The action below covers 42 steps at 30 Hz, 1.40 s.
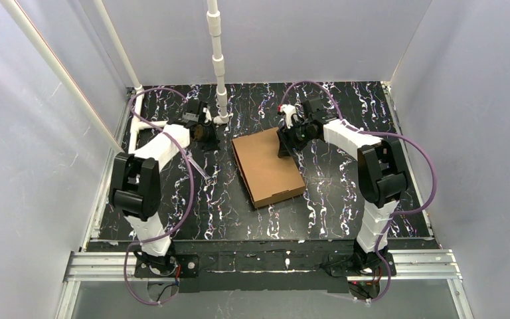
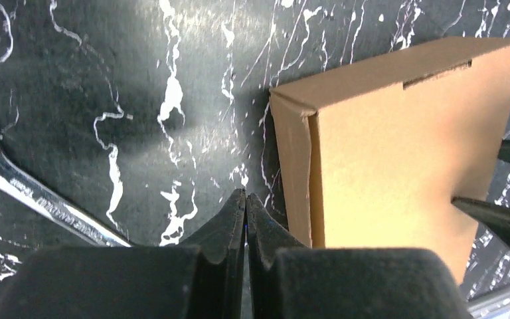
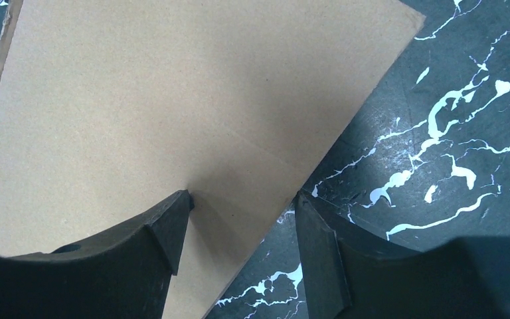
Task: Fold the paper box
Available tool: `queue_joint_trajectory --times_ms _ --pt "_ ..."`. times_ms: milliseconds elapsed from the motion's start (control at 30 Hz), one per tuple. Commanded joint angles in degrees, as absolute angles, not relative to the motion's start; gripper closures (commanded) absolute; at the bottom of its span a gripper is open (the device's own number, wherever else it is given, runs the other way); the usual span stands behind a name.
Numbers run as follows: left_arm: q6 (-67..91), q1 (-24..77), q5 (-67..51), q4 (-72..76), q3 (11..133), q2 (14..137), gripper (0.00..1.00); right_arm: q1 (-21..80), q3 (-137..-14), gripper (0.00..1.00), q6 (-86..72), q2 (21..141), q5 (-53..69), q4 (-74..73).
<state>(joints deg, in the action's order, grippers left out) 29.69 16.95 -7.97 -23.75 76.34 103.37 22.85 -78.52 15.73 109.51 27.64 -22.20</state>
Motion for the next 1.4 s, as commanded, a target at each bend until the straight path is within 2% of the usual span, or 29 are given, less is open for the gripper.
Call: queue_joint_trajectory --times_ms 0,133,333,433,567,667,800,867,1133,1367 --pt "30.54 16.1 -13.4 -20.13 69.45 98.14 0.99 23.64 -75.19 0.33 19.58 111.13 26.36 -25.59" --pt "34.87 16.28 -20.61 -12.47 61.32 94.48 0.95 23.73 -73.28 0.33 21.19 109.79 28.9 -26.01" --pt "45.82 18.19 -26.54 3.57 45.48 83.75 0.57 23.99 -70.15 0.3 21.05 107.12 30.64 -25.65" --pt "48.45 20.76 -25.49 5.5 41.65 80.36 0.41 23.49 -70.0 0.26 20.09 106.4 32.37 -25.77" --pt "52.04 23.51 -22.81 9.31 38.43 77.85 0.28 23.07 -69.85 0.18 19.6 104.74 33.56 -26.11" --pt "53.15 24.48 -21.57 10.66 36.45 76.73 0.22 22.49 -68.92 0.13 19.23 103.12 34.71 -26.1" --pt "53.16 24.78 -18.84 11.51 32.67 72.06 0.09 20.54 -67.98 0.02 19.31 100.37 36.44 -26.38" --pt "52.46 24.79 -17.62 11.51 31.17 67.86 0.03 18.9 -67.75 0.01 20.16 98.32 38.15 -27.04" --pt "54.51 23.92 -19.29 13.64 26.97 59.29 0.02 10.04 -67.2 0.02 31.07 90.25 45.39 -35.08" --pt "52.89 25.7 -25.19 16.5 24.97 57.36 0.02 7.12 -54.82 0.02 31.91 81.37 51.7 -24.92"
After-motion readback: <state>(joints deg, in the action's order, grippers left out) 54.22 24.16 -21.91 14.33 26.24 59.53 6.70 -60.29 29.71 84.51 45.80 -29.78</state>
